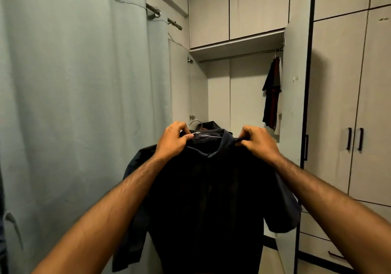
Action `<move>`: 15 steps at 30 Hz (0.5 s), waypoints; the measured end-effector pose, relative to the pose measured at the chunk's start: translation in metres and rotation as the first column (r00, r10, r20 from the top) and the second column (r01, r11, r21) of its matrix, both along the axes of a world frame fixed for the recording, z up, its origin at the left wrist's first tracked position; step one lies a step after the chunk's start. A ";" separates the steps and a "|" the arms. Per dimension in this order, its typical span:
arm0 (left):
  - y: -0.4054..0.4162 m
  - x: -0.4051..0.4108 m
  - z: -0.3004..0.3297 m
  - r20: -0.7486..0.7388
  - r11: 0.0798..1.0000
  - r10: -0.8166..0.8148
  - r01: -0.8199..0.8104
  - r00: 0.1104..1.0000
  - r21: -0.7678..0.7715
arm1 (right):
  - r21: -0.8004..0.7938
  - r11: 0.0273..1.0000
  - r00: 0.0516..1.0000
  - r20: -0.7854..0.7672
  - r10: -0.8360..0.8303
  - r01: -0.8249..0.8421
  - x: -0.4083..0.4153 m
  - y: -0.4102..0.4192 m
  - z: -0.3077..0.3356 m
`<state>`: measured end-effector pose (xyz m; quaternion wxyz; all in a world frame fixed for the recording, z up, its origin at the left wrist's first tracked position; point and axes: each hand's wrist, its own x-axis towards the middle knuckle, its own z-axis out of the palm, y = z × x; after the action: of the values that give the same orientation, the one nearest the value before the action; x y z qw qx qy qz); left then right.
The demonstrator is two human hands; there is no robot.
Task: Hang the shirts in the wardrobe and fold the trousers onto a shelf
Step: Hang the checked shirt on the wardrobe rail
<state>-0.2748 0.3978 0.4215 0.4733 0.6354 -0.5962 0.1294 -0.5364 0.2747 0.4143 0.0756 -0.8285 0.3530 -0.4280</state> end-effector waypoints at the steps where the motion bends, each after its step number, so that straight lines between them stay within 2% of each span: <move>1: -0.007 0.001 -0.001 -0.004 1.000 0.001 -0.001 1.000 -0.005 | -0.015 1.000 0.999 -0.032 -0.020 0.019 0.003 -0.009 -0.001; 5: -0.044 0.022 -0.006 -0.009 0.999 0.002 -0.002 1.000 0.040 | -0.066 0.993 0.979 -0.168 -0.112 0.102 0.024 -0.047 -0.012; 10: -0.120 0.078 -0.024 0.112 0.997 -0.023 0.015 0.993 0.078 | -0.071 0.985 0.980 -0.109 -0.164 0.157 0.083 -0.100 -0.026; 12: -0.157 0.107 -0.030 0.075 0.991 -0.092 0.083 0.993 0.106 | -0.039 0.984 0.981 -0.091 -0.174 0.171 0.109 -0.130 -0.029; 15: -0.223 0.160 -0.039 -0.090 0.924 -0.313 0.325 0.945 0.200 | 0.044 0.982 0.977 -0.118 -0.177 0.183 0.154 -0.181 -0.032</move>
<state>-0.1145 0.1749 0.3828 0.4340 0.5802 -0.6885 -0.0318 -0.3828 0.0935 0.3818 0.0388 -0.8137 0.4419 -0.3757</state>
